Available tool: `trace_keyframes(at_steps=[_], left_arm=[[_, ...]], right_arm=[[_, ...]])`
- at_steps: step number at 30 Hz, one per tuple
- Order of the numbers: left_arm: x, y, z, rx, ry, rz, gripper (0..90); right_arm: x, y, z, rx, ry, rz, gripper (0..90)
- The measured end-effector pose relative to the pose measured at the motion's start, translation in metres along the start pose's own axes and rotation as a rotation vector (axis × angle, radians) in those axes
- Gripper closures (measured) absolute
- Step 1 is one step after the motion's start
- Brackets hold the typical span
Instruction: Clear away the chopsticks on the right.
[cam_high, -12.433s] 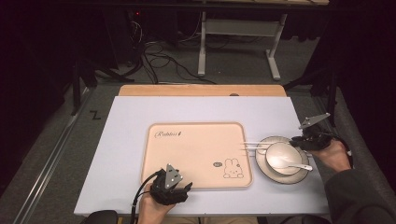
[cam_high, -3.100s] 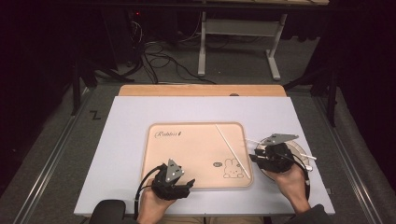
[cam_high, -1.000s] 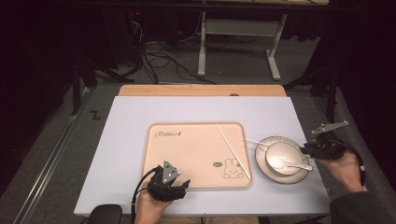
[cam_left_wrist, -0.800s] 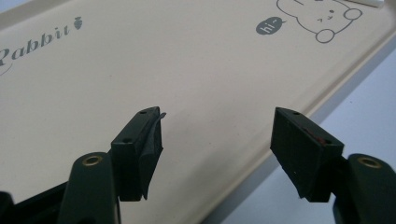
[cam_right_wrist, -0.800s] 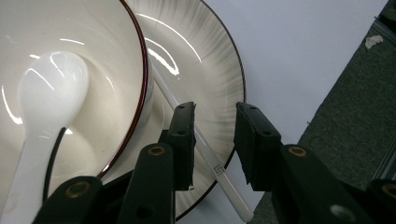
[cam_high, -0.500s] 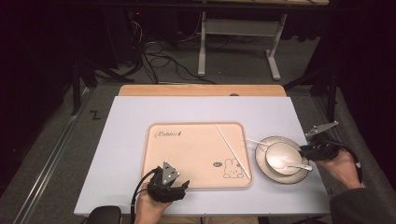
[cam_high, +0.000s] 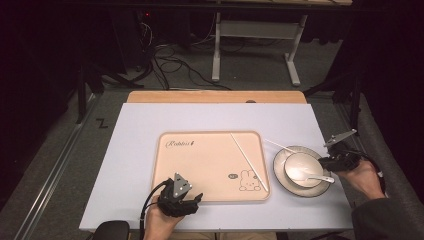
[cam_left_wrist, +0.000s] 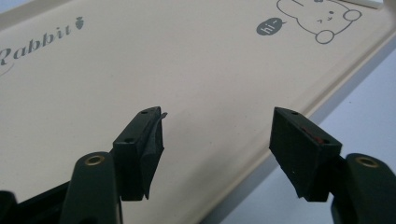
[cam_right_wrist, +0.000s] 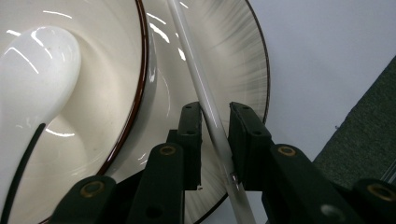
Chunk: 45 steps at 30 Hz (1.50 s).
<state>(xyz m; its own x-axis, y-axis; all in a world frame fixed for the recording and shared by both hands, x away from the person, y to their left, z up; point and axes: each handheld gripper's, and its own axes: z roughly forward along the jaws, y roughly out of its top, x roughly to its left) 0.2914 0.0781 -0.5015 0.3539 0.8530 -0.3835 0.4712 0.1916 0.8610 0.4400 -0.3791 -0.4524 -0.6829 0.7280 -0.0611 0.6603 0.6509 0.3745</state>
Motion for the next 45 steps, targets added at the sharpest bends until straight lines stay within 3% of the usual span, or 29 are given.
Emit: trace_keyframes(at_steps=[5, 11, 16, 27, 37, 38, 45], left_arm=[[0.001, 0.001, 0.000, -0.005, -0.003, -0.007, 35.2], [0.000, 0.002, 0.000, -0.010, -0.007, -0.008, 34.7], [0.000, 0.003, 0.000, -0.013, -0.010, -0.006, 34.6], [-0.008, 0.002, 0.005, 0.008, -0.072, 0.021, 34.0], [-0.013, 0.003, 0.019, 0.037, -0.121, 0.015, 34.2], [-0.014, 0.003, 0.021, 0.043, -0.128, 0.016, 34.3], [-0.017, 0.005, 0.027, 0.048, -0.151, 0.020, 34.3]], right_arm=[[0.001, -0.002, 0.001, -0.008, 0.006, -0.010, 83.9], [0.004, -0.005, 0.000, -0.021, -0.036, -0.019, 85.1], [0.004, -0.008, -0.003, -0.049, -0.042, -0.003, 85.3], [0.014, -0.007, -0.037, -0.145, -0.089, 0.061, 85.5], [0.049, -0.011, -0.063, -0.220, -0.105, 0.118, 85.5], [0.058, -0.011, -0.067, -0.237, -0.100, 0.111, 85.5], [0.082, -0.011, -0.072, -0.240, -0.093, 0.107, 85.4]])
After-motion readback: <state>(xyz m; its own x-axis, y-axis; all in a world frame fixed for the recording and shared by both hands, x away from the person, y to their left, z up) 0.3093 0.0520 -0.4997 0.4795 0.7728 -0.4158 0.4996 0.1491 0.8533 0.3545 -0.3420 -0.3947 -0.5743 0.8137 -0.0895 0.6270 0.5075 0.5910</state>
